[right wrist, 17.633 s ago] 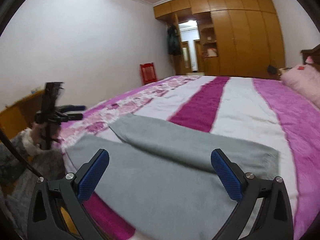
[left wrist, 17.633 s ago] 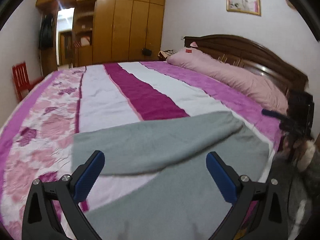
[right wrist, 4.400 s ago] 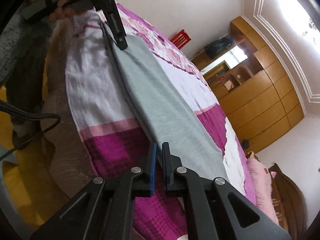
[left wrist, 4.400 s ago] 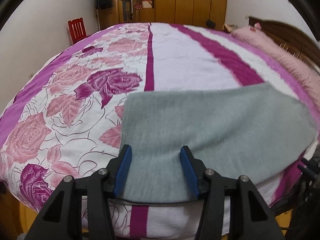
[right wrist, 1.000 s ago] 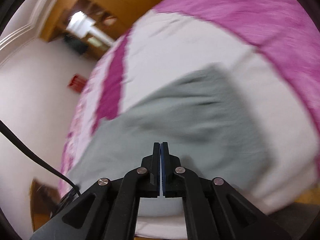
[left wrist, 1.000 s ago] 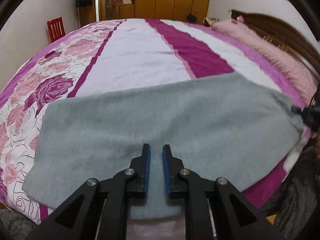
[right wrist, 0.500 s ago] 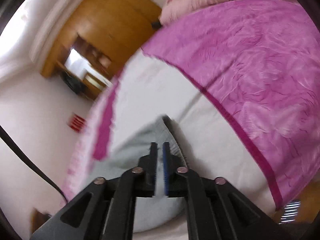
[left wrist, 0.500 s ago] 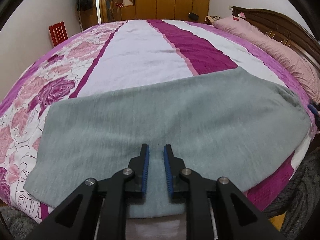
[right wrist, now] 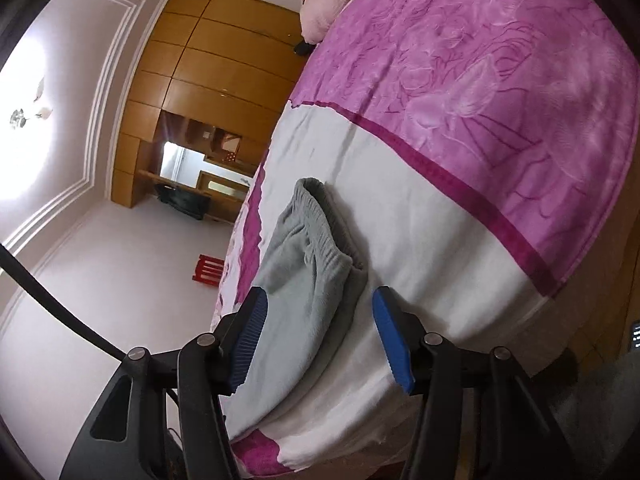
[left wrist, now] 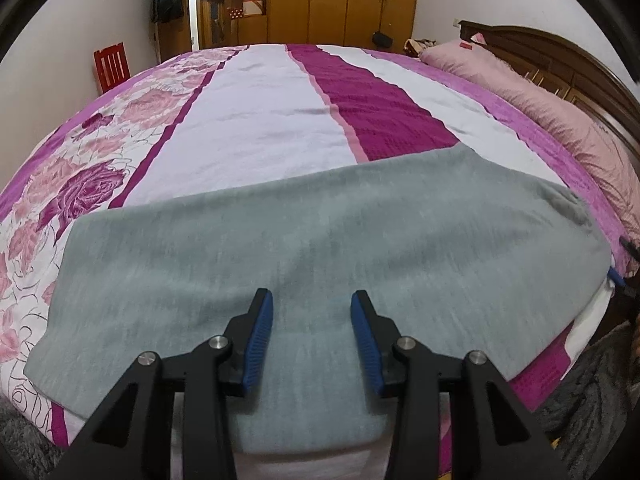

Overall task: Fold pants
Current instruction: 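Grasp the sweatpants leg end with the right gripper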

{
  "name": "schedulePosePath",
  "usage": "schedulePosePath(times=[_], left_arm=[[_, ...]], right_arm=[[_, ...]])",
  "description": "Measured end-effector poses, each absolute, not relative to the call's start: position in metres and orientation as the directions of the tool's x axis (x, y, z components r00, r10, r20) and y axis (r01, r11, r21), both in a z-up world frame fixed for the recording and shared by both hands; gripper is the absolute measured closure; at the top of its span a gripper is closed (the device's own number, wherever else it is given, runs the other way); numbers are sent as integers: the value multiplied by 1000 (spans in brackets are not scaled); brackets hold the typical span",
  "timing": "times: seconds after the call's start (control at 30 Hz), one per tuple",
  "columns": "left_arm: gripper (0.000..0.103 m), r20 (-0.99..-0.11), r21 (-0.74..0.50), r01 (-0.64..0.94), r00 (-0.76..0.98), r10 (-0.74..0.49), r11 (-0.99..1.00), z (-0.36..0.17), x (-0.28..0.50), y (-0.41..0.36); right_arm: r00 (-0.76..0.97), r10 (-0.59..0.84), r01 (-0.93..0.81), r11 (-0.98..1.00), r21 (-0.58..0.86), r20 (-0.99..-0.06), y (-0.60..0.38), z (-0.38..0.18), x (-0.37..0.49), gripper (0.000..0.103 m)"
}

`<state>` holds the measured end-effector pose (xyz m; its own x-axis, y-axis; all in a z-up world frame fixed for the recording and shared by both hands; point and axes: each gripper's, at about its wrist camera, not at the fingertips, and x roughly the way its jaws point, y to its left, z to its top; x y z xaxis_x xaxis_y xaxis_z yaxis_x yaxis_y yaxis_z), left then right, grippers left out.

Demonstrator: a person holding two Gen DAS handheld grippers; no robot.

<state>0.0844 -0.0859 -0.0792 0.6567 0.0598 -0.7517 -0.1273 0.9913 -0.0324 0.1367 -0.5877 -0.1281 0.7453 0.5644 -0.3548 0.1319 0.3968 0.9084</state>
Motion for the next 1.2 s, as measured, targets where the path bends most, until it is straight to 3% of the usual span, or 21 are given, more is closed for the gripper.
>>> schedulePosePath(times=[0.1, 0.23, 0.6, 0.87, 1.0, 1.1, 1.2], left_arm=[[59, -752, -32, -123, 657, 57, 992, -80, 83, -86], [59, -753, -41, -125, 656, 51, 991, -81, 84, -84], [58, -753, -40, -122, 656, 51, 992, -80, 83, -85], [58, -753, -37, -118, 656, 50, 992, -81, 82, -86], [57, -753, -38, -117, 656, 48, 992, -81, 81, -86], [57, -754, -38, -117, 655, 49, 992, -81, 81, -86], [57, -753, -38, -118, 656, 49, 992, -81, 81, -86]], right_arm=[[770, 556, 90, 392, 916, -314, -594, -120, 138, 47], [757, 529, 170, 405, 898, -383, -594, -130, 147, 47], [693, 628, 142, 361, 922, -353, -578, -140, 153, 47], [760, 606, 131, 210, 969, -234, -585, -152, 167, 47], [742, 617, 103, 281, 954, -262, -574, -142, 175, 47], [711, 610, 129, 378, 917, -351, -565, -140, 185, 48], [716, 605, 130, 375, 918, -349, -566, -141, 189, 48]])
